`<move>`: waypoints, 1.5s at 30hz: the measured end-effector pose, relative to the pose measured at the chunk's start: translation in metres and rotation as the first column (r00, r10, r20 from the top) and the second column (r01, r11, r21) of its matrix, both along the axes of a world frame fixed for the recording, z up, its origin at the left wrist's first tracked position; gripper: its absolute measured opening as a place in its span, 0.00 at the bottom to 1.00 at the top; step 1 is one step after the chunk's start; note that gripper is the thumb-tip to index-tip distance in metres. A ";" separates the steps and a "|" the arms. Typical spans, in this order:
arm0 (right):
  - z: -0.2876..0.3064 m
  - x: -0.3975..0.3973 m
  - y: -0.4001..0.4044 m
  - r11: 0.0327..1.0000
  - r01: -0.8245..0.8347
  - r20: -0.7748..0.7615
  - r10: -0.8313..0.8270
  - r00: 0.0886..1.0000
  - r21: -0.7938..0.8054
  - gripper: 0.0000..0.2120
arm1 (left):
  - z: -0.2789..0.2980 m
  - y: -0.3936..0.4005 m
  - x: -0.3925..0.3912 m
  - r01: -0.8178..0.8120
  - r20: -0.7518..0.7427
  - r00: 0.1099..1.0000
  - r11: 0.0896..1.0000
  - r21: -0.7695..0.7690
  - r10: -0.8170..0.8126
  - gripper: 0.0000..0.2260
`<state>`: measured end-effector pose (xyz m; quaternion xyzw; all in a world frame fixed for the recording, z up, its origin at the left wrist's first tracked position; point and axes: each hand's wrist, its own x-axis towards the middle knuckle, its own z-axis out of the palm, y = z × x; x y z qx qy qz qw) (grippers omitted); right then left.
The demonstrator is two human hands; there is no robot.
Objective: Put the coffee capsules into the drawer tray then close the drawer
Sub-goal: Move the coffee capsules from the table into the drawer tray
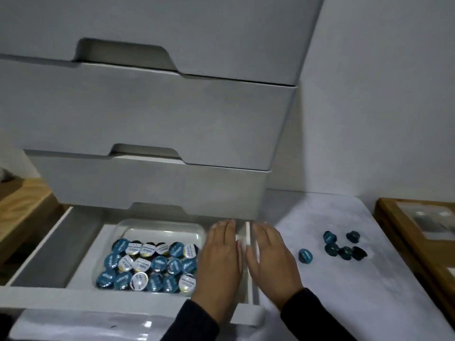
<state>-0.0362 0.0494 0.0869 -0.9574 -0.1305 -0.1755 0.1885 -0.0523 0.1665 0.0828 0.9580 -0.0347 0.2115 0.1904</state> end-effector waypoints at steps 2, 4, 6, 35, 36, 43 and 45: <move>0.000 0.000 -0.040 1.000 -0.004 0.025 0.004 1.000 -0.024 0.20 | 0.002 -0.040 0.001 0.032 -0.003 0.999 0.998 -0.055 -0.032 0.18; -0.003 0.001 -0.077 1.000 0.006 0.023 -0.006 1.000 -0.008 0.19 | 0.001 -0.077 0.002 0.049 -0.005 0.999 0.994 -0.097 -0.049 0.16; -0.013 0.004 -0.113 1.000 0.024 0.020 -0.024 1.000 -0.001 0.17 | 0.000 -0.112 0.005 0.072 -0.008 0.997 0.989 -0.129 -0.074 0.15; -0.127 0.118 -0.251 0.992 0.108 -0.369 -0.077 0.926 0.066 0.07 | -0.107 -0.215 0.098 -0.158 -0.530 0.842 0.892 -0.424 -0.102 0.13; -0.127 0.118 -0.249 0.992 0.102 -0.364 -0.066 0.929 0.080 0.05 | -0.108 -0.214 0.099 -0.167 -0.538 0.837 0.891 -0.423 -0.098 0.14; -0.127 0.111 -0.247 0.985 0.092 -0.415 -0.023 0.909 0.147 0.01 | -0.112 -0.215 0.098 -0.189 -0.506 0.856 0.845 -0.500 -0.108 0.14; -0.126 0.108 -0.245 0.966 0.134 -0.461 -0.018 0.887 0.222 0.03 | -0.112 -0.215 0.097 -0.209 -0.503 0.858 0.821 -0.531 -0.107 0.15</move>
